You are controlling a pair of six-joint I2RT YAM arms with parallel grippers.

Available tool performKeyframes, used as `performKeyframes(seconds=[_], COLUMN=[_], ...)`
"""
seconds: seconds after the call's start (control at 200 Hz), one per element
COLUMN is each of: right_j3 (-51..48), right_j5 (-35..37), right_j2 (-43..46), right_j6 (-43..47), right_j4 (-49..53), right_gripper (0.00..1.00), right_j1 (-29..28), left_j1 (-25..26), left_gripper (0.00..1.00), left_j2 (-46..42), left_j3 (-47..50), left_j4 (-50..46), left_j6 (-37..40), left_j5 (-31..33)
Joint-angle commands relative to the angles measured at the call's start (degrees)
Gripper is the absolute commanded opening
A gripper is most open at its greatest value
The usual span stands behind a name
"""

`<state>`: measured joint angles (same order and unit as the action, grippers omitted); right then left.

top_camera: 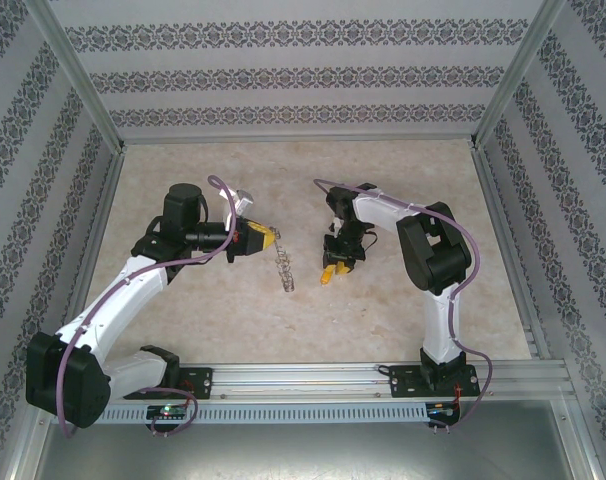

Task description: Put the keys on the keyring

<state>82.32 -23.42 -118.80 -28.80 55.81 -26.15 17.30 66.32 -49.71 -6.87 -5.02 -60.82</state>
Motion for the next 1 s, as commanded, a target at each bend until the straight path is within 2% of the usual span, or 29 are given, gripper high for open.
performKeyframes(seconds=[0.0,0.32,0.999], right_j3=[-0.85,-1.46,-2.72], right_j5=[-0.31,-0.93,-2.42], right_j2=[1.78,3.05,3.56], right_j6=[-1.34,-2.9,-6.19], right_j4=[-0.21,-2.36,-5.83], right_gripper=[0.26,0.28,0.26], right_j1=[-0.79,0.56,2.77], left_j1=[0.53,0.52,0.48], left_gripper=[0.0,0.0,0.0], left_j2=[-0.18,-0.43,-0.46], left_j3=[0.24,0.24,0.15], left_j4=[-0.28,-0.95,-1.62], left_j6=[1.88,2.64,3.61], left_j5=[-0.64,-0.4,-0.35])
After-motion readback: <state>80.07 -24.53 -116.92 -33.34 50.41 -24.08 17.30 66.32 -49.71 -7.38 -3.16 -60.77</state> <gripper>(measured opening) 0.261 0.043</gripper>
